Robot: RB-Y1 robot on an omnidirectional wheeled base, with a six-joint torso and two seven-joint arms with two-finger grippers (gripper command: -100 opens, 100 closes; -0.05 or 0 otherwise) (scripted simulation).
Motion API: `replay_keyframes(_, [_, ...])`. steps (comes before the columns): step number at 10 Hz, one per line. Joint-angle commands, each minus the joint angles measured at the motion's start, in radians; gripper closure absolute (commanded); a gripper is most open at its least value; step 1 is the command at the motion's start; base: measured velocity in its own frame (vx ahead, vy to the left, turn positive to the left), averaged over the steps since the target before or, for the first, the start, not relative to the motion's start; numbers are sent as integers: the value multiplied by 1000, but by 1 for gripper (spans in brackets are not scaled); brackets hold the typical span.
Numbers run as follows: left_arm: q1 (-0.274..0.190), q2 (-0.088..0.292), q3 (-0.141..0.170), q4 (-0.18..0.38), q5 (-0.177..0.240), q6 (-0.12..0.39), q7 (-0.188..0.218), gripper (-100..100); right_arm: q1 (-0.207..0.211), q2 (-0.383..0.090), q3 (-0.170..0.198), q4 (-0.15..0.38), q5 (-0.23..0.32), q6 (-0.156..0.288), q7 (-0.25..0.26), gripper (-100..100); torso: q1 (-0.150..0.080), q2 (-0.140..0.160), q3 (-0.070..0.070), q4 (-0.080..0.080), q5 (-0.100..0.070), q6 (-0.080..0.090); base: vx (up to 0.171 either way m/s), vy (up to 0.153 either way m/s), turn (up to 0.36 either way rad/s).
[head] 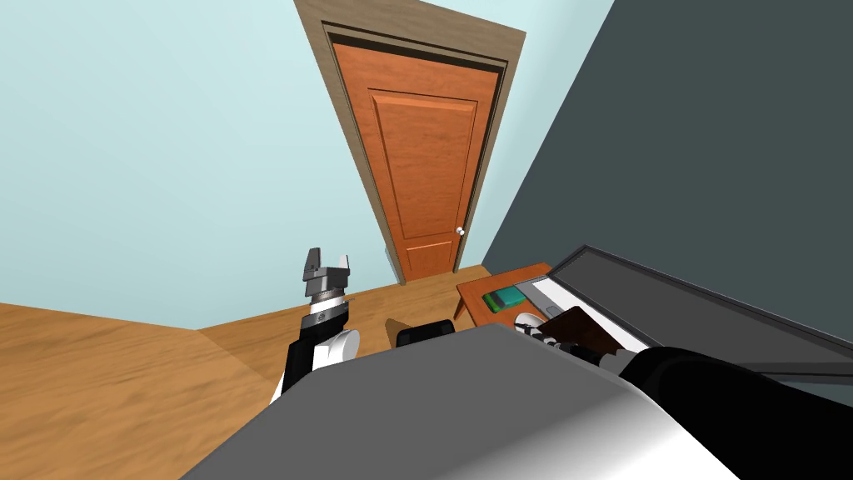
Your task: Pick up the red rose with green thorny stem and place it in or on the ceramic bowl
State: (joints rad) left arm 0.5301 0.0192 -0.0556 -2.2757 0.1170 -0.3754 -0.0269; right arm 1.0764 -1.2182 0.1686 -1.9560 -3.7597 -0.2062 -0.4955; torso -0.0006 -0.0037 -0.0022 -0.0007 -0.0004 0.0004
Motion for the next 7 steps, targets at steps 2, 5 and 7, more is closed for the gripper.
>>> replay_keyframes(2, [0, 0, 0, 0, 0, 0, 0, 0, -12, 15, 20, 19, 14, 8, -1, -100, 0, 0, 0, 0, 0, 0, 43, -19, 23])
replay_keyframes(5, [0, 0, 0, 0, 0, 0, 0, 0, -13, 16, 23, 21, 15, 9, -1, 100, 1, 3, 2, 1, 0, 0, 0, 0, 0])
replay_keyframes(7, [0, 0, 0, 0, 0, 0, 0, 0, -13, 16, 22, 21, 15, 10, -1, 100, 1, 4, 2, 1, 0, 0, 0, 0, 0])
